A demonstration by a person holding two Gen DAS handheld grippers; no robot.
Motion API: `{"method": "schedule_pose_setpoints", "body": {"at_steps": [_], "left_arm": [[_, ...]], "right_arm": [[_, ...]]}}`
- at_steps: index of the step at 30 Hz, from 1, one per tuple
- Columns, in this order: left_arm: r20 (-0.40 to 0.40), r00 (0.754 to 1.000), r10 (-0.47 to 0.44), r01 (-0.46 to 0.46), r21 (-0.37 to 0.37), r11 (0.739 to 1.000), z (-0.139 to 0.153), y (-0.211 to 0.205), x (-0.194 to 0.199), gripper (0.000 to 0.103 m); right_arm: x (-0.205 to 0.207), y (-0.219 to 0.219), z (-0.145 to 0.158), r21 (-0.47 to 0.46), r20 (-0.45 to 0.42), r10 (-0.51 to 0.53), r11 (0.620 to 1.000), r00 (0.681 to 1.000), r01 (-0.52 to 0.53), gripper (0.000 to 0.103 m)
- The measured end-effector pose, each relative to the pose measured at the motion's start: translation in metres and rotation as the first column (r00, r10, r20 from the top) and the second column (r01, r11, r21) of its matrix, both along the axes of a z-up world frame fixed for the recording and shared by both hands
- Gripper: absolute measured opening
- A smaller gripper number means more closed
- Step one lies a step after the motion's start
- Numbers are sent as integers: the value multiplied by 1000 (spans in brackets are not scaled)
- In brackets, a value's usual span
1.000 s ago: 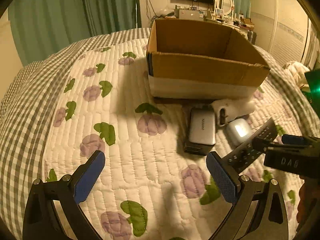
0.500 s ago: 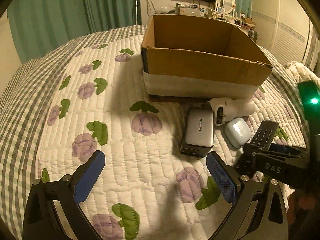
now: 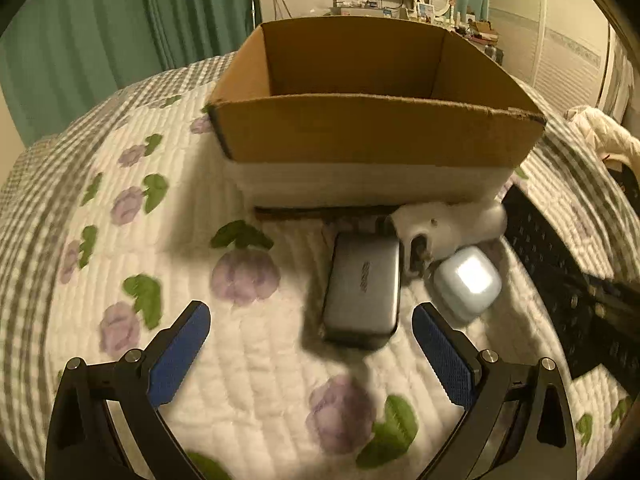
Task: Organize rigid objects
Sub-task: 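Grasp the grey UGREEN power bank with the left tool while the right tool grasps the black remote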
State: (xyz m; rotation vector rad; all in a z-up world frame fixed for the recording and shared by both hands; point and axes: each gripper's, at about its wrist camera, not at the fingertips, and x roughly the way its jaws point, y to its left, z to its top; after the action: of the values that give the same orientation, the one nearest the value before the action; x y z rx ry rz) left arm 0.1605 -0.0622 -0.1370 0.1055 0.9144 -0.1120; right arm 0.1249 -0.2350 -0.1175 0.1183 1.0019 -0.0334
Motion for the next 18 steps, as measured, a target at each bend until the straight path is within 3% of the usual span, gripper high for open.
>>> {"method": "schedule_pose_setpoints", "body": {"at_steps": [2, 6, 10, 18], "left_arm": [[-11, 1000, -17, 17, 2, 1000, -4, -5, 7, 88], [-59, 997, -43, 43, -5, 999, -17, -11, 20, 77], [-93, 993, -75, 67, -84, 994, -21, -12, 23, 45], [-61, 994, -85, 84, -17, 996, -7, -14, -7, 42]], "right_arm": [[-3, -3, -3, -2, -10, -3, 1000, 1000, 3, 19], [5, -4, 1, -7, -18, -1, 1000, 1000, 0, 19], [7, 0, 0, -26, -15, 10, 1000, 1000, -11, 19], [-5, 4, 13, -39, 24, 46, 998, 999, -45, 19]]}}
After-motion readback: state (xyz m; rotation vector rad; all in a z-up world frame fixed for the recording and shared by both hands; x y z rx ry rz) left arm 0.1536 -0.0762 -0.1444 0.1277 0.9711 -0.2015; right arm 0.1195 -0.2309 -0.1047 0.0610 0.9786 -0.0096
